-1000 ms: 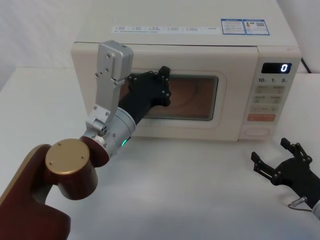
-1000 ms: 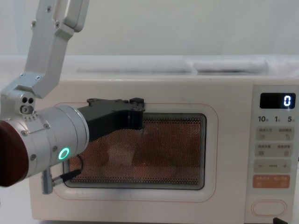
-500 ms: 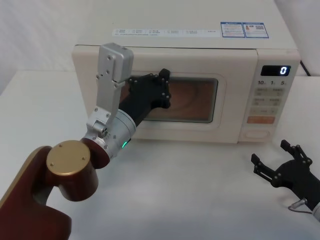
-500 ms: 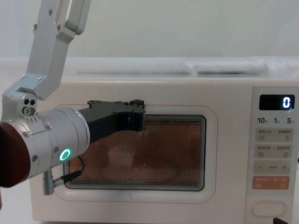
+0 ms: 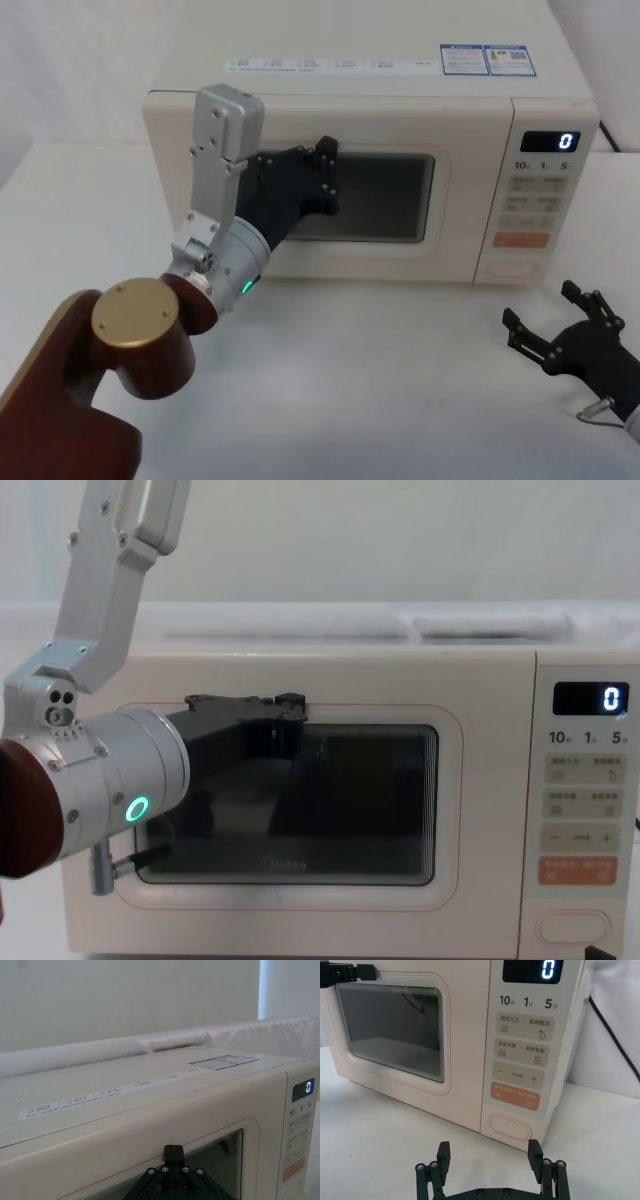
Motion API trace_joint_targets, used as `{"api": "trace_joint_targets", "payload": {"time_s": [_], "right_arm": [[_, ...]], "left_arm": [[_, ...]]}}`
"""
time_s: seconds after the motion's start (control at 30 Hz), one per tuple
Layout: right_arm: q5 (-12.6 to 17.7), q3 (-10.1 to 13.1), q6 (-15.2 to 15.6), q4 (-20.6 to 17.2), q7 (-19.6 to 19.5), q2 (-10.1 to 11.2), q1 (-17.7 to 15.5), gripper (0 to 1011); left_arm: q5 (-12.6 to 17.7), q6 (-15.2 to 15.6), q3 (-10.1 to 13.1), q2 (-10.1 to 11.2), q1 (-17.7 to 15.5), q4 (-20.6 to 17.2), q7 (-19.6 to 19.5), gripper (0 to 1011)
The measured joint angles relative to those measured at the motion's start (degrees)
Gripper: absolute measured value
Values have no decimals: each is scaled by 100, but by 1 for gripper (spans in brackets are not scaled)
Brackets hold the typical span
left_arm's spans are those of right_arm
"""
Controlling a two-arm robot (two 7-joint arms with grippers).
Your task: Press the button to open the microwave door with one hand; close the microwave door with the other hand.
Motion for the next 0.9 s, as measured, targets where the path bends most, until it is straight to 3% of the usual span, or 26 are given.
{"api": "trace_joint_targets", "payload": {"time_s": [0.27, 0.53, 0.7, 0.9], "right_arm": [[0, 0, 0, 0, 0, 0, 0, 1000], [0, 0, 0, 0, 0, 0, 0, 1000], [0, 0, 0, 0, 0, 0, 0, 1000], [0, 0, 0, 0, 0, 0, 0, 1000]], "left_arm": [[-35, -6, -13, 8, -6, -3, -17, 0], [-268, 40, -83, 85, 177, -302, -124, 0], [-547, 127, -160, 231, 512, -692, -195, 0], [-610, 131, -198, 382, 840, -963, -125, 0]]}}
